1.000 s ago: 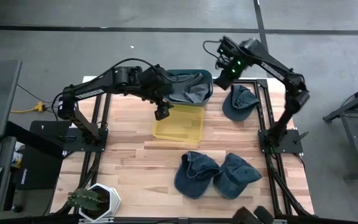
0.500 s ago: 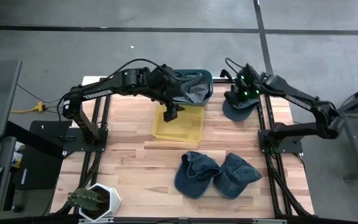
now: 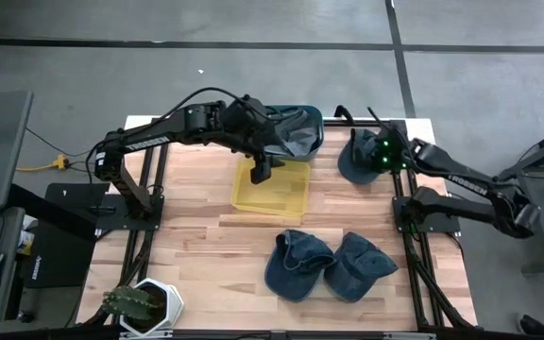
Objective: Pick & Place hat
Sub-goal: Put the top blue cap into the yellow bin
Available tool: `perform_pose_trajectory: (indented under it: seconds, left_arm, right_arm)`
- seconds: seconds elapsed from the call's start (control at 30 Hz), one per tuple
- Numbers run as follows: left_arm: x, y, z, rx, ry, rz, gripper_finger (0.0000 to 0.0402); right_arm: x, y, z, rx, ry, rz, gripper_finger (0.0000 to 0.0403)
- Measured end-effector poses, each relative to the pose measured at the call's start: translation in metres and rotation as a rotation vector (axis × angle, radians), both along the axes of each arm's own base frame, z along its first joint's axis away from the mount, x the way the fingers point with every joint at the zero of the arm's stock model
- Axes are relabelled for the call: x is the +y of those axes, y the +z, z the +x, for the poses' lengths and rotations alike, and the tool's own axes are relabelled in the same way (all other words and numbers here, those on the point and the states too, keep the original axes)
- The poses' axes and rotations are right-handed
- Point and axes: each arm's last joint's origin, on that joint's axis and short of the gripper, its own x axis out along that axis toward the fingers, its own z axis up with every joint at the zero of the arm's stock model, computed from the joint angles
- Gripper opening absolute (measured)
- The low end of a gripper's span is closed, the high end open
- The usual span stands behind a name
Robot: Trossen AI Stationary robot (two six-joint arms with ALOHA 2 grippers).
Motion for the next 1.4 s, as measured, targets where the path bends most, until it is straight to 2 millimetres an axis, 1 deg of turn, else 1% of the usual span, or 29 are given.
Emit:
perform_pose_trajectory:
  seconds: [0.1, 0.2, 0.4, 0.5, 0.6, 0.73, 0.83, 0.9, 1.0, 1.03, 1.1, 1.17, 1.23, 1.3, 1.4]
  left_arm:
    - [0.000, 0.000, 0.000, -0.004, 0.008, -0.010, 0.0236]
    - [0.000, 0.000, 0.000, 0.001, 0.039, -0.048, 0.0236]
    - [0.001, 0.000, 0.000, -0.009, 0.083, -0.069, 0.0236]
    - [0.003, 0.001, 0.000, -0.011, 0.137, -0.031, 0.0236]
    - [0.005, 0.003, 0.001, -0.033, 0.205, 0.022, 0.0236]
    - [0.018, 0.007, 0.001, -0.075, 0.291, 0.103, 0.0236]
    - [0.036, 0.009, -0.002, -0.097, 0.332, 0.116, 0.0236]
    - [0.048, 0.006, 0.002, -0.090, 0.332, 0.136, 0.0236]
    - [0.064, -0.004, 0.003, -0.042, 0.314, 0.141, 0.0236]
    - [0.069, -0.006, 0.002, -0.034, 0.294, 0.131, 0.0236]
    - [0.076, -0.009, 0.009, -0.055, 0.253, 0.122, 0.0236]
    - [0.084, -0.017, 0.007, -0.011, 0.229, 0.092, 0.0236]
    - [0.089, -0.022, 0.009, 0.007, 0.200, 0.083, 0.0236]
    - [0.092, -0.025, 0.016, -0.011, 0.181, 0.103, 0.0236]
    - [0.096, -0.032, 0.018, 0.020, 0.137, 0.106, 0.0236]
  right_arm:
    - [0.002, -0.002, -0.003, -0.014, 0.012, -0.034, 0.0142]
    - [0.005, -0.004, -0.006, -0.013, 0.020, -0.046, 0.0169]
    - [0.004, -0.005, -0.007, 0.024, 0.010, -0.086, 0.0243]
    - [0.006, -0.008, -0.010, 0.046, -0.047, -0.036, 0.0278]
    - [0.008, -0.011, -0.014, 0.080, -0.112, 0.025, 0.0301]
    - [0.011, -0.014, -0.018, 0.119, -0.198, 0.080, 0.0308]
    - [0.012, -0.016, -0.021, 0.143, -0.290, 0.102, 0.0309]
    - [0.012, -0.017, -0.023, 0.153, -0.348, 0.107, 0.0309]
    - [0.011, -0.017, -0.024, 0.161, -0.431, 0.100, 0.0309]
    - [0.011, -0.017, -0.025, 0.161, -0.461, 0.101, 0.0309]
    - [0.011, -0.017, -0.025, 0.158, -0.515, 0.095, 0.0309]
    - [0.010, -0.017, -0.026, 0.154, -0.559, 0.094, 0.0309]
    - [0.011, -0.018, -0.027, 0.155, -0.599, 0.104, 0.0309]
    - [0.011, -0.018, -0.028, 0.168, -0.646, 0.099, 0.0309]
    - [0.010, -0.020, -0.029, 0.180, -0.714, 0.101, 0.0309]
